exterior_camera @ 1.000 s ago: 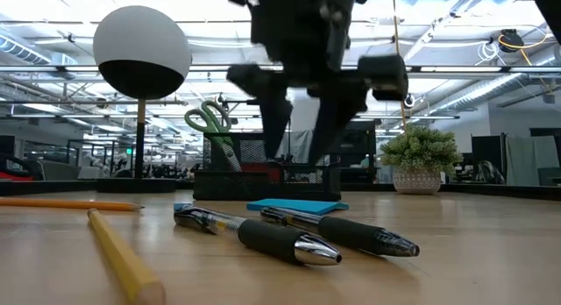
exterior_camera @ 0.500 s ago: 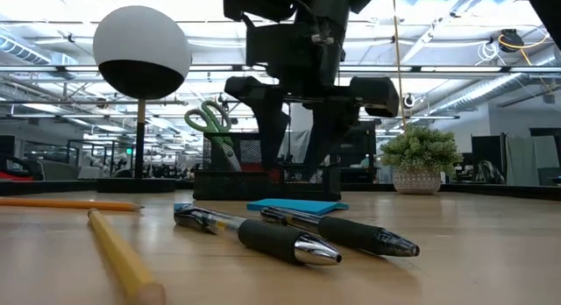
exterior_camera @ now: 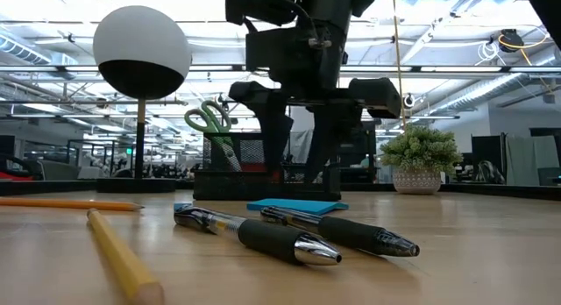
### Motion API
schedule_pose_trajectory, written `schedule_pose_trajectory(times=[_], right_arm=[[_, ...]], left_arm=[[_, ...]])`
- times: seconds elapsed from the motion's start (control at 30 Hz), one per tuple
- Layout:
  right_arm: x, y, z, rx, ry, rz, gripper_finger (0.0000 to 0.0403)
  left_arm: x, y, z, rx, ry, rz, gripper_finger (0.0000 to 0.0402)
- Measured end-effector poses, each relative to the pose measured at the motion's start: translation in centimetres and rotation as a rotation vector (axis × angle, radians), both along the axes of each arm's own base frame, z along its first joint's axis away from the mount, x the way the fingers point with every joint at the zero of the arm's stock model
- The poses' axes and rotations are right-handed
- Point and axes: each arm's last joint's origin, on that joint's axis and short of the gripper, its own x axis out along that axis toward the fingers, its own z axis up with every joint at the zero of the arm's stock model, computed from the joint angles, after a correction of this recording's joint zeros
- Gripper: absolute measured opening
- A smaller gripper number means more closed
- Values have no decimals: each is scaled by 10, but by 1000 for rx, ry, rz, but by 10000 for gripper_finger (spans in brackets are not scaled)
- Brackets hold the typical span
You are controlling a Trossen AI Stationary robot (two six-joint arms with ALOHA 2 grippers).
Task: Pick and place office supplies into organizer
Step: Put the blue sticky note into the black desk organizer
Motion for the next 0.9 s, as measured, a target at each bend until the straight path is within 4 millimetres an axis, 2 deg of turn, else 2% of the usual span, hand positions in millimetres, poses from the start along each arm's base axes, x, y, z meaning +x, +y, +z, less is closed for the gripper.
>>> schedule_pose_trajectory(times=[0.47,0.9], right_arm=[[0,0,0,8,1,-35,343],[-3,14,0,15,9,-39,355]], left_arm=[[0,0,0,0,0,0,195],[0,0,0,0,0,0,195]])
